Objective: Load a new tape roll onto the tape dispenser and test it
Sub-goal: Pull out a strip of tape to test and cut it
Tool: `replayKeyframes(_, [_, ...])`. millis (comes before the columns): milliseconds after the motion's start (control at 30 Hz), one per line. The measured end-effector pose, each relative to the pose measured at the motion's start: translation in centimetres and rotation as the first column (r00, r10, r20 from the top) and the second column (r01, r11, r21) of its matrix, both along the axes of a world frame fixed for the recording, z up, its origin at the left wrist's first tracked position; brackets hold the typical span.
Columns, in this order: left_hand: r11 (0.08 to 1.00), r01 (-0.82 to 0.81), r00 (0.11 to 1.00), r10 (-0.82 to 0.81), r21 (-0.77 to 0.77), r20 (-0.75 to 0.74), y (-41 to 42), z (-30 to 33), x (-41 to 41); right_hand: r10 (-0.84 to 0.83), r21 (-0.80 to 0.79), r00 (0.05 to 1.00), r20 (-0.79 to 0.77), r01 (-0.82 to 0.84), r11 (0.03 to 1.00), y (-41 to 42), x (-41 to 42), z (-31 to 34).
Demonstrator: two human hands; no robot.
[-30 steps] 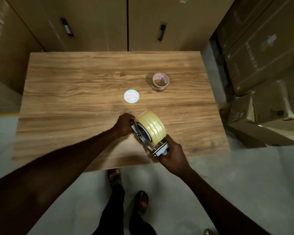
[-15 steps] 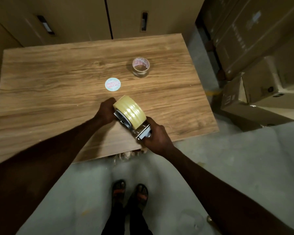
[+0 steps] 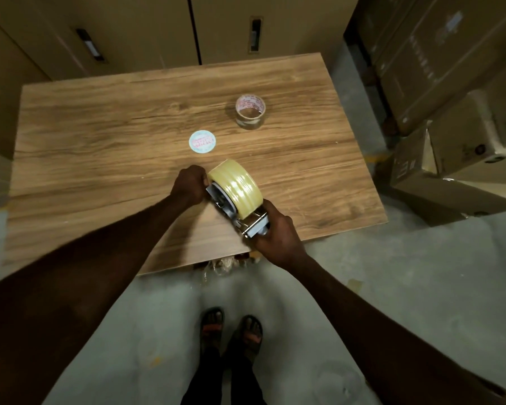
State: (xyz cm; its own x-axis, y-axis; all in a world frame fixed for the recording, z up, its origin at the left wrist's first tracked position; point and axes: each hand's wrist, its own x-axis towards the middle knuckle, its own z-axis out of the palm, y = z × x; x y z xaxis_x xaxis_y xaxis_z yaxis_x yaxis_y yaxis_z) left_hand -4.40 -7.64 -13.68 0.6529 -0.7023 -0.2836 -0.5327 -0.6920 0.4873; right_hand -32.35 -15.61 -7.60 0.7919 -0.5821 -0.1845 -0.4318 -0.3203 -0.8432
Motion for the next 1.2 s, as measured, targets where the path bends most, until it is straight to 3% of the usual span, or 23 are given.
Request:
replayKeyframes(167, [0.996, 0.080, 0.996, -0.081, 0.049, 0.029, -0.4, 1.4, -0.5, -0.008, 0.001, 1.000, -0.002, 0.008, 1.000, 0.6, -0.3, 0.1])
replayKeyframes(333, [0.998, -0.058, 0.998, 0.059, 0.011, -0.026, -1.2, 1.9, -1.2, -0.005, 0.013, 1.000, 0.014, 0.004, 1.000, 0.9, -2.3, 0.1])
replayKeyframes(600, [0.997, -0.080, 0.991, 0.082, 0.015, -0.110, -1.2, 2.2, -1.0, -0.028, 0.073, 0.999, 0.045, 0.025, 0.997, 1.3, -6.6, 0.4])
replayKeyframes(900, [0.996, -0.086, 0.989, 0.088, 0.020, -0.116, -1.0, 2.3, -1.1, -0.103, 0.110, 0.994, -0.040, 0.107, 0.988, 2.6, -15.8, -1.2])
replayKeyframes(1200, [0.995, -0.090, 0.991, 0.092, 0.031, -0.100, -1.1, 2.6, -1.4, -0.103, 0.128, 0.994, -0.026, 0.106, 0.986, 3.1, -16.7, -1.1])
